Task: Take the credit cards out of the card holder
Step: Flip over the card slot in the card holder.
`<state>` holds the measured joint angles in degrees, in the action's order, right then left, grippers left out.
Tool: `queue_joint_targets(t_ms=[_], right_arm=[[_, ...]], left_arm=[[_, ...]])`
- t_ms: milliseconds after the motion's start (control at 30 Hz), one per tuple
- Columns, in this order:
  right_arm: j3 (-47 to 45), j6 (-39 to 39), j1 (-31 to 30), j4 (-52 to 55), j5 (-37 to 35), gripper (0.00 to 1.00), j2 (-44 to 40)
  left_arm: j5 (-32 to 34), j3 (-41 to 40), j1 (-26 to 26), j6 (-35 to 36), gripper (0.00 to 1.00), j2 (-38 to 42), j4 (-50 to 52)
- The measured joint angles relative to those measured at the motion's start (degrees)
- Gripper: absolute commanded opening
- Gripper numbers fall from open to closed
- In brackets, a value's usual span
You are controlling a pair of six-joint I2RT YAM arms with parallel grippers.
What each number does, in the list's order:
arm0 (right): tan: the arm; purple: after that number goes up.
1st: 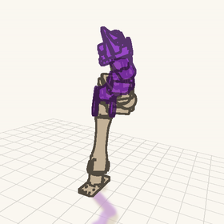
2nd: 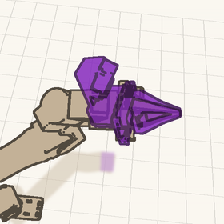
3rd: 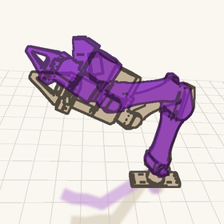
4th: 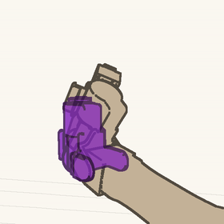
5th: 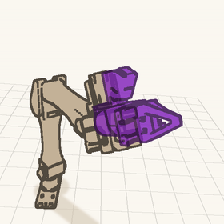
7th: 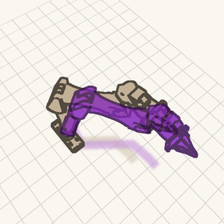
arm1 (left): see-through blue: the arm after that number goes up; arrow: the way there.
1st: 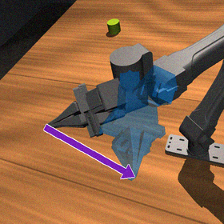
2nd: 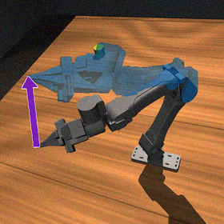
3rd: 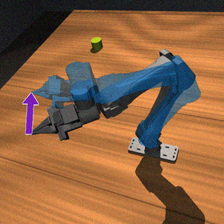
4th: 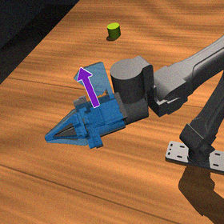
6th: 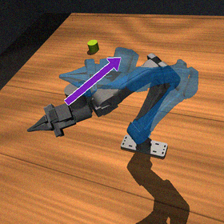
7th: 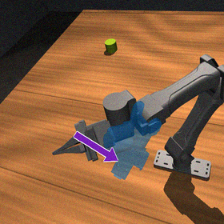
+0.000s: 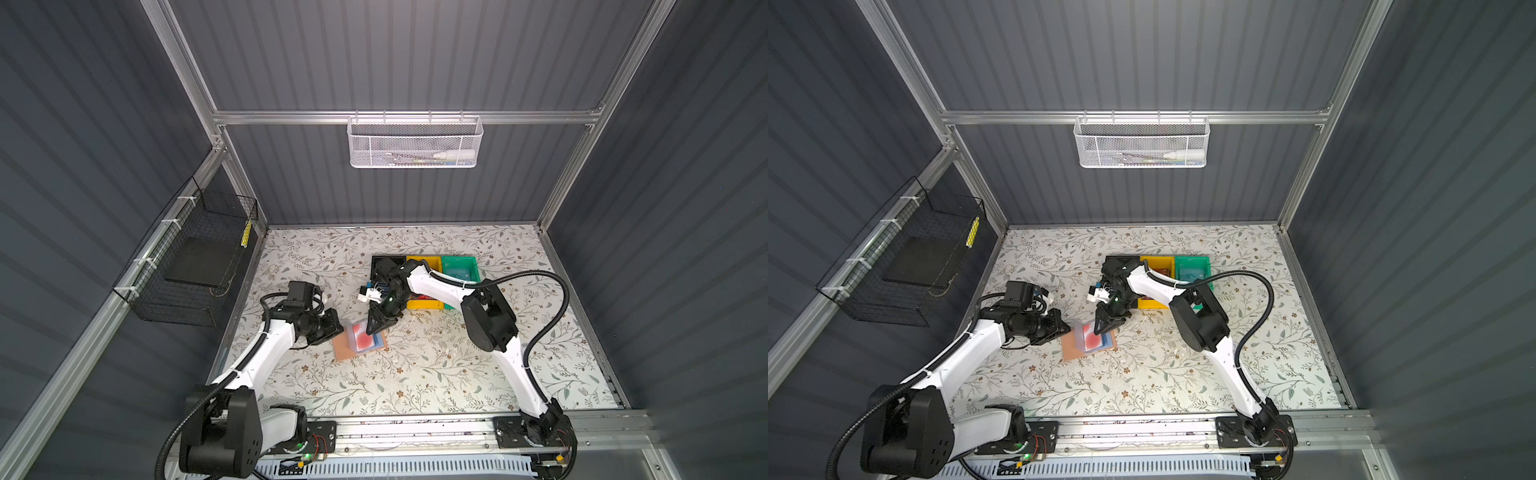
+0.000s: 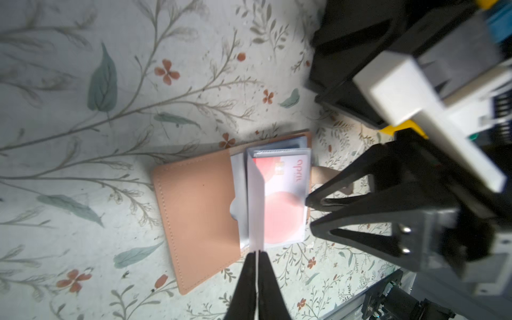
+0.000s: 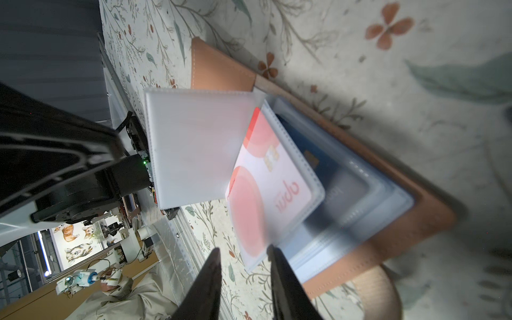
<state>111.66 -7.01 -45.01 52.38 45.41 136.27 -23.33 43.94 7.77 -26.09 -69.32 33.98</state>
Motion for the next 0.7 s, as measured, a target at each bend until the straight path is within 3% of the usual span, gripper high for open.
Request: queue_joint_targets(t_ms=[267,433,700], right_arm=[[0.00,0.00,0.00,0.00,-0.26,0.33,0.00],[0.00,0.00,0.00,0.00,-0.42,0.33,0.00],[-0.02,0.00,0.00,0.00,-0.42,0.33,0.00]], left_arm=[[-2.12,1.36,0.00,-2.14,0.13,1.49,-0.20],[-8.33,-3.50,0.00,-6.47,0.11,-0.85,-8.76],[-11.43,-7.87,0.00,-9.07,0.10,-5.25,-14.58]])
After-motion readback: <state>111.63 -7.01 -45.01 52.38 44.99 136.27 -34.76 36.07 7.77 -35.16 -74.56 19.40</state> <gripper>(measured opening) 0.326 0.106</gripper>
